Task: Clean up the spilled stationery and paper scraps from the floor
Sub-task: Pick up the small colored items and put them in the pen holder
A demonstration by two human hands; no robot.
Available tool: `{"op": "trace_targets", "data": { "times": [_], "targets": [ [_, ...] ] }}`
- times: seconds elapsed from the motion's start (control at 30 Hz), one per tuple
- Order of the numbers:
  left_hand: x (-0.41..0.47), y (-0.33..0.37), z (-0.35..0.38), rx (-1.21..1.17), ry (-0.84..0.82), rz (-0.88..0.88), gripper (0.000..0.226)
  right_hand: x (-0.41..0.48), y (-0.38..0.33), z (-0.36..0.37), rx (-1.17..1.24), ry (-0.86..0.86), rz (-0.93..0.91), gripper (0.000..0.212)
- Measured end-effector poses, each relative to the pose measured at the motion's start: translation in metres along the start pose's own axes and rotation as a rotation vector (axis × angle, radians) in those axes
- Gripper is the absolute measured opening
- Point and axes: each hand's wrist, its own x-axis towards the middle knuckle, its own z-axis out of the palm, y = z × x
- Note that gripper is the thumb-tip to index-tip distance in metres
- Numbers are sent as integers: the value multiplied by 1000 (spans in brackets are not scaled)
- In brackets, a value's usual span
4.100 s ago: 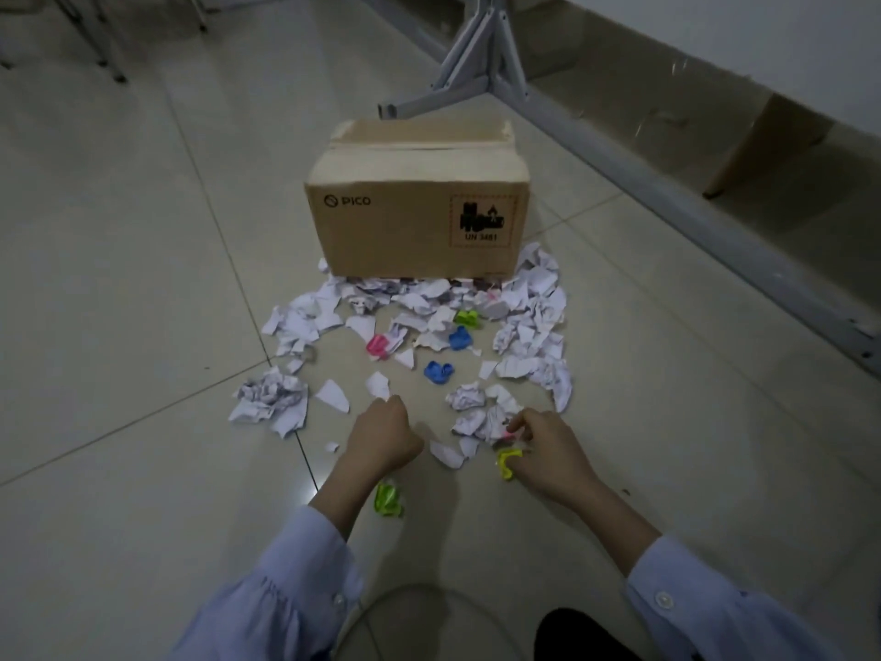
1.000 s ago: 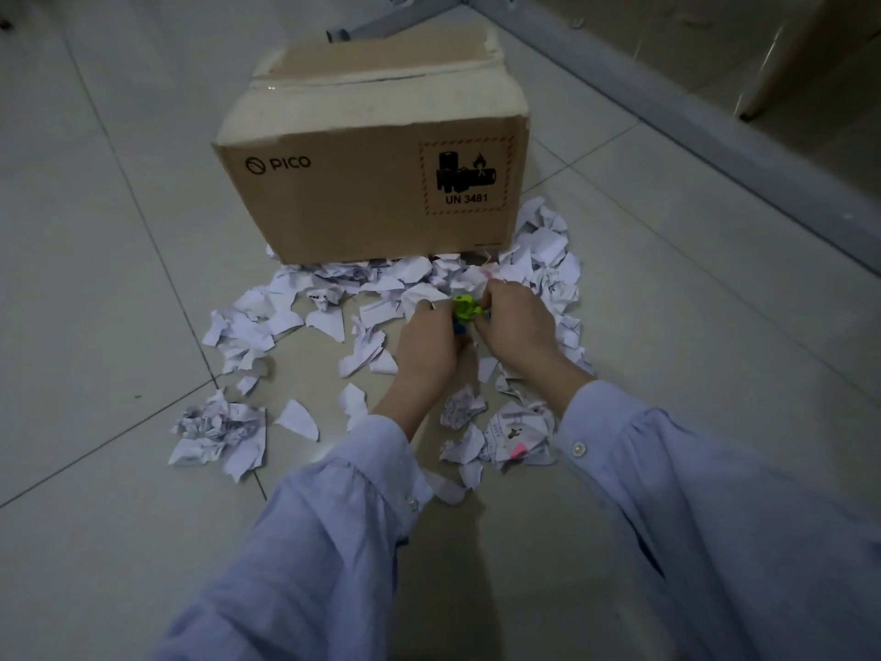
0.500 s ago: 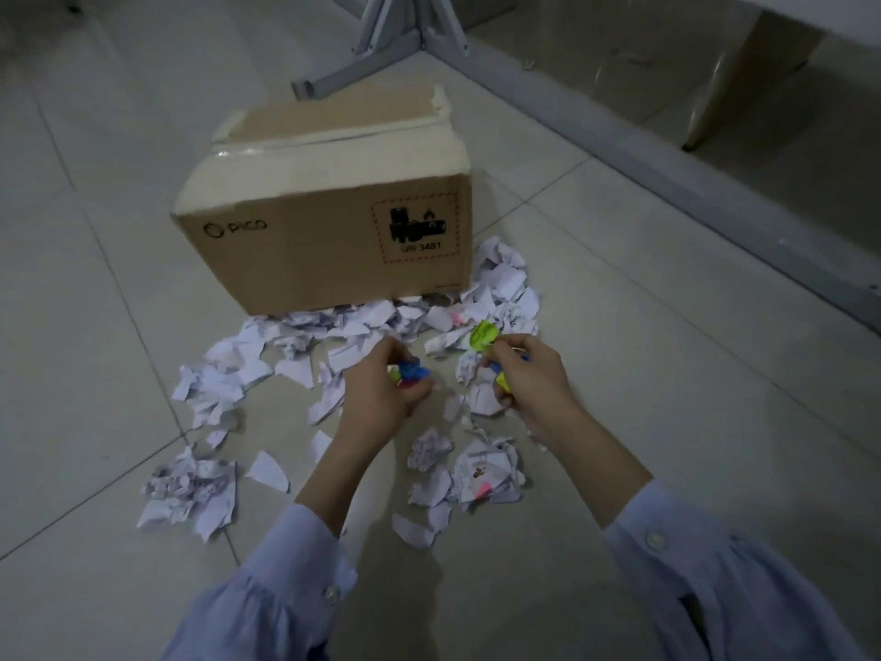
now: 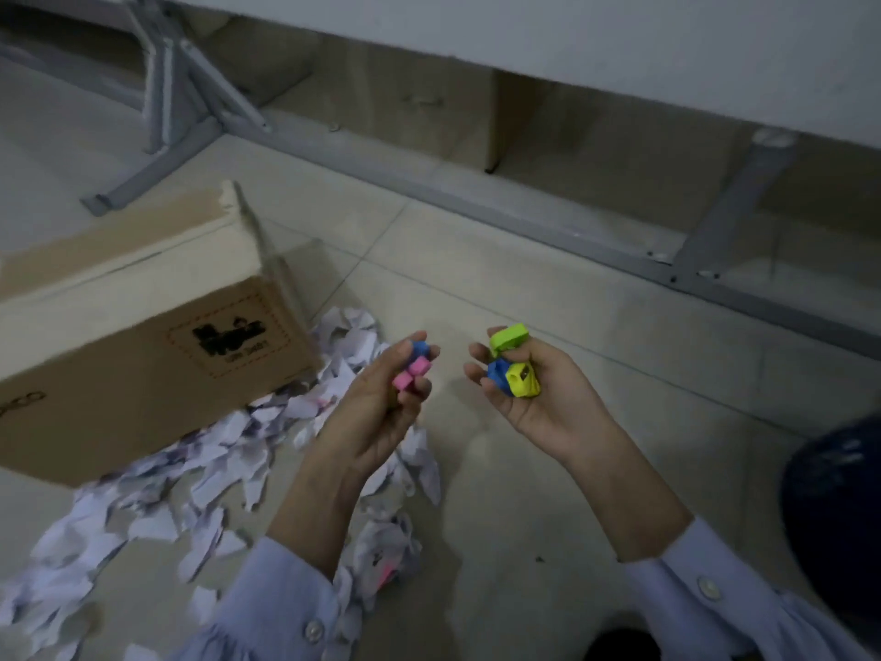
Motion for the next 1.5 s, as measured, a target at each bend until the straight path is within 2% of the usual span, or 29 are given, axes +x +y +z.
{"op": "trace_targets", "data": {
  "times": [0.07, 0.13, 0.17, 0.33, 0.47, 0.6, 0.7, 0.87, 1.03, 1.13, 1.23, 1.33, 1.4, 1.5],
  "targets": [
    [8, -1, 17, -76, -87, -35, 42, -8, -14, -12, 57, -31, -51, 27],
    [15, -4, 31, -151, -178, -74, 67, -18, -26, -23, 112, -55, -105, 28],
    [18, -5, 35, -182, -206, -86, 70, -22, -29, -27, 132, -53, -126, 28],
    [27, -17, 63, -195, -255, -137, 56, -46, -46, -42, 201, 73, -195, 21],
    [28, -20, 84, -102, -327, -203, 49, -56, -57, -60, 194, 234, -207, 38],
    [38, -27, 84, -43, -312, -244, 50, -42, -60, -83, -118, 440, -253, 27],
    [48, -40, 76, 59, -173, -249, 24, -14, -55, -97, -392, 548, -295, 6],
    [66, -55, 59, 111, -21, -282, 14, 34, -56, -120, -955, 760, -355, 28],
    [75, -67, 39, 144, 12, -298, 14, 53, -76, -134, -1298, 860, -340, 68],
    [74, -69, 30, 108, 30, -312, 23, 60, -83, -140, -1412, 841, -293, 75],
    [74, -72, 24, 82, 53, -329, 28, 69, -85, -142, -1550, 827, -272, 67],
    [76, -74, 19, 80, 47, -332, 23, 75, -82, -137, -1746, 863, -281, 43],
    [75, -76, 19, 80, 46, -327, 19, 77, -77, -135, -1791, 883, -326, 30],
    [72, -82, 23, 49, 58, -308, 27, 74, -71, -138, -1749, 885, -335, 27]
  ]
}}
